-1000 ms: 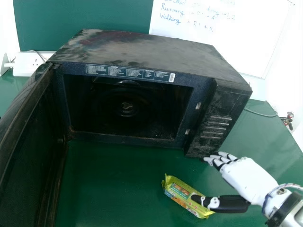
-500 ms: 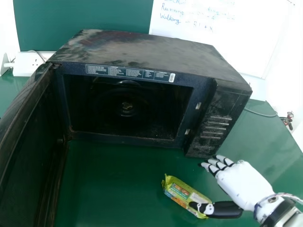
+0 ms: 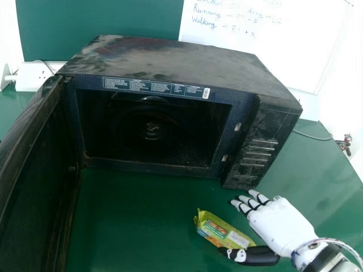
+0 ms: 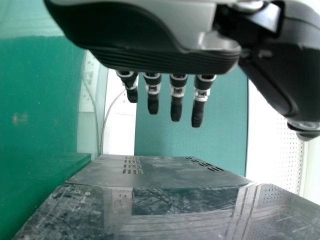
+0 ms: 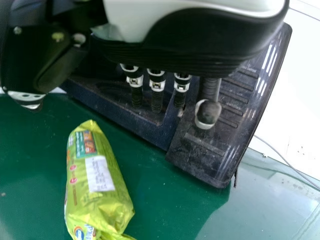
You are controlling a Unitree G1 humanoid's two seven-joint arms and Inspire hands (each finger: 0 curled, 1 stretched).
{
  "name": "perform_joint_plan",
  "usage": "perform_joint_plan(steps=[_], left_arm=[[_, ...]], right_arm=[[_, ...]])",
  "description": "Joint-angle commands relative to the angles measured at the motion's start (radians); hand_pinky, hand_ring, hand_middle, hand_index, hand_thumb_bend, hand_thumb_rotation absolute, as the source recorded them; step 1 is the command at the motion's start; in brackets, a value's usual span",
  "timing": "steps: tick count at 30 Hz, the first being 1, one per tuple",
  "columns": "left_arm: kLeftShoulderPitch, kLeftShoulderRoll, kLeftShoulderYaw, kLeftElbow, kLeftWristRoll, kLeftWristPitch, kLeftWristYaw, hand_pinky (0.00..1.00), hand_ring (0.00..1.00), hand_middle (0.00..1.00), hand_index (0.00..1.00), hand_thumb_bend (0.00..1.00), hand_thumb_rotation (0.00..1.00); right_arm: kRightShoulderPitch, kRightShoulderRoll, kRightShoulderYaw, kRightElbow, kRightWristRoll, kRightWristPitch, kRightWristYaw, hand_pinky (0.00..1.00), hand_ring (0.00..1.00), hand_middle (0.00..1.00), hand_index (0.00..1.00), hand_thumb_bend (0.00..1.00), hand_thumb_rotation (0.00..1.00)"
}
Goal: Put biscuit inside oven
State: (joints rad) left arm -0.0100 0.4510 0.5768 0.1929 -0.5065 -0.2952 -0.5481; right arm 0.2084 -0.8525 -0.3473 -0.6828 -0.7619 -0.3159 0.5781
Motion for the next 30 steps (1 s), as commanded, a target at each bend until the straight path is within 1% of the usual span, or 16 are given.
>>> perform_joint_plan(steps=[1,5,12,18,24,30], left_arm=[[0.011,-0.003,0.0,-0.007,0.004,-0.01,0.002,1.0,0.91,0.92,0.94,1.0,1.0],[0.012,-0.004,0.001,-0.005,0.005,-0.012,-0.001,1.0,0.91,0.93,0.95,1.0,1.0],[0.012,-0.006,0.001,-0.007,0.006,-0.011,-0.003,1.0,0.87,0.91,0.93,1.0,1.0],[0.013,-0.01,0.002,-0.005,0.005,-0.022,-0.008,1.0,0.89,0.92,0.94,1.0,1.0],[0.016,-0.01,0.001,-0.009,0.016,-0.028,0.001,1.0,0.88,0.91,0.93,1.0,1.0],[0.012,-0.009,-0.001,-0.001,0.02,-0.037,-0.003,1.0,0.9,0.92,0.93,1.0,1.0]], right_arm=[[0.009,0.017,0.011,0.011,-0.017,-0.013,-0.027,0.0,1.0,0.98,1.0,0.89,0.95],[0.008,0.022,0.027,0.013,-0.036,-0.011,-0.027,0.0,1.0,0.98,1.0,0.88,0.97],[0.011,0.044,0.048,0.047,-0.074,-0.039,-0.099,0.0,1.0,0.98,1.0,0.88,0.96],[0.019,0.054,0.057,0.028,-0.081,-0.017,-0.074,0.0,1.0,0.97,1.0,0.86,0.96],[0.021,0.067,0.067,0.035,-0.09,-0.011,-0.077,0.0,1.0,0.96,1.0,0.89,0.94],[0.013,0.045,0.076,0.027,-0.101,0.008,-0.018,0.0,1.0,0.97,1.0,0.88,0.95]])
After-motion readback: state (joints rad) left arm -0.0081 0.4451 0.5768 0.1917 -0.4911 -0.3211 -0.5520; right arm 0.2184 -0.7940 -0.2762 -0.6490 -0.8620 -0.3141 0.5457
